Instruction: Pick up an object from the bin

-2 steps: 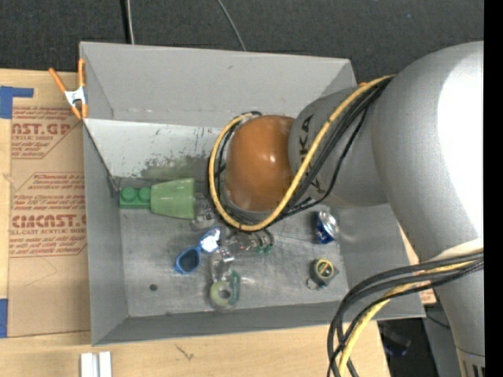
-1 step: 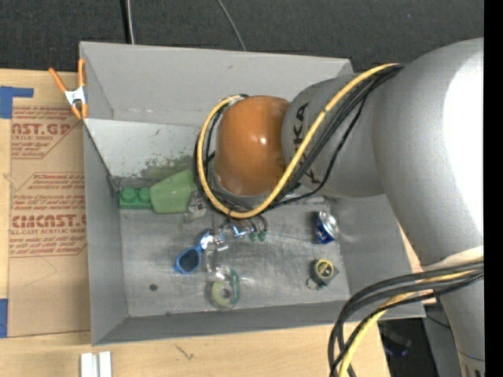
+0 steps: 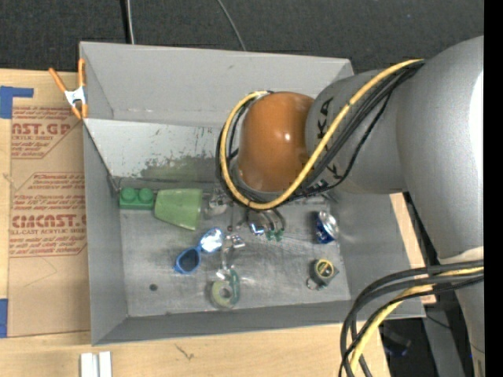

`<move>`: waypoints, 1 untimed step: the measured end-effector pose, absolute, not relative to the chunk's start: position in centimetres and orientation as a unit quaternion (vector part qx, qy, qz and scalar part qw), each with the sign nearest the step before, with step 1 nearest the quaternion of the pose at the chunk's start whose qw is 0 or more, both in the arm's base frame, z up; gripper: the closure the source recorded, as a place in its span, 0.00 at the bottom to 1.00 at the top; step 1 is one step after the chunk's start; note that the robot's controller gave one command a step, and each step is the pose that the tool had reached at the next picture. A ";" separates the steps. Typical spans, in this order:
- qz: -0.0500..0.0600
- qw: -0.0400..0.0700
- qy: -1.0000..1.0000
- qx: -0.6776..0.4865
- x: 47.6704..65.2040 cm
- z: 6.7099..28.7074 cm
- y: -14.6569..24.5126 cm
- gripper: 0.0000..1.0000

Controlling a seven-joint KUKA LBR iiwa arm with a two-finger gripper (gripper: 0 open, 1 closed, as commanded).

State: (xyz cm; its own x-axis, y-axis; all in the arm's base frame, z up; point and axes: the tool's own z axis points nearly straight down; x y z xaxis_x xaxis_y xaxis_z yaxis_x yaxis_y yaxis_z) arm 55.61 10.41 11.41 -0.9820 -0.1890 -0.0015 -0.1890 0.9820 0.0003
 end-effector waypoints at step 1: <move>-0.001 0.001 0.987 -0.158 56.9 7.4 13.3 0.00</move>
Offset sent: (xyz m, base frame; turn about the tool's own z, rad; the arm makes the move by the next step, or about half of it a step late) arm 0.0098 0.0297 -0.0441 -0.1286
